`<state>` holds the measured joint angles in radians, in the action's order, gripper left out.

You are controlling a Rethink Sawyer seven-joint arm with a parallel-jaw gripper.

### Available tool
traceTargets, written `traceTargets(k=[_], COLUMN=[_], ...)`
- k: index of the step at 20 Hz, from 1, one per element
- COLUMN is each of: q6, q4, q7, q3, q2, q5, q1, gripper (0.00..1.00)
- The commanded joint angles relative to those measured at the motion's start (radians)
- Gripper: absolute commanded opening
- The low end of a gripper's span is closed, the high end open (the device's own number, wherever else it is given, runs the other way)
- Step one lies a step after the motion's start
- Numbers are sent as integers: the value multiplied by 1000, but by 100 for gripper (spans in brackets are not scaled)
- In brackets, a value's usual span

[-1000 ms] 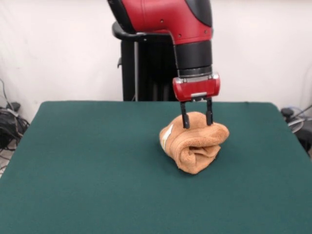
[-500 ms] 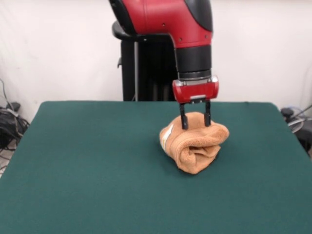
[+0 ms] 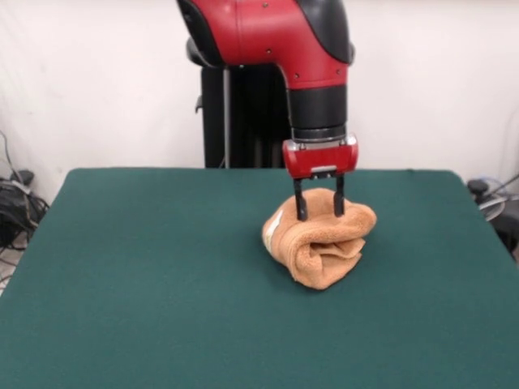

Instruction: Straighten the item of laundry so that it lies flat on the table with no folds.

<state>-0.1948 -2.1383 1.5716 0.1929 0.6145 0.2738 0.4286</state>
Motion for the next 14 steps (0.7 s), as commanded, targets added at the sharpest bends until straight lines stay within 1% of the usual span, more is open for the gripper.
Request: traceTargets(k=[1, 5, 14], q6=[123, 123, 132], q4=[117, 117, 99], q7=[85, 91, 108], q3=[-37, -54, -41], q2=[-72, -65, -47], q5=[2, -4, -14], q1=[-32, -47, -44], gripper=[100, 100, 100])
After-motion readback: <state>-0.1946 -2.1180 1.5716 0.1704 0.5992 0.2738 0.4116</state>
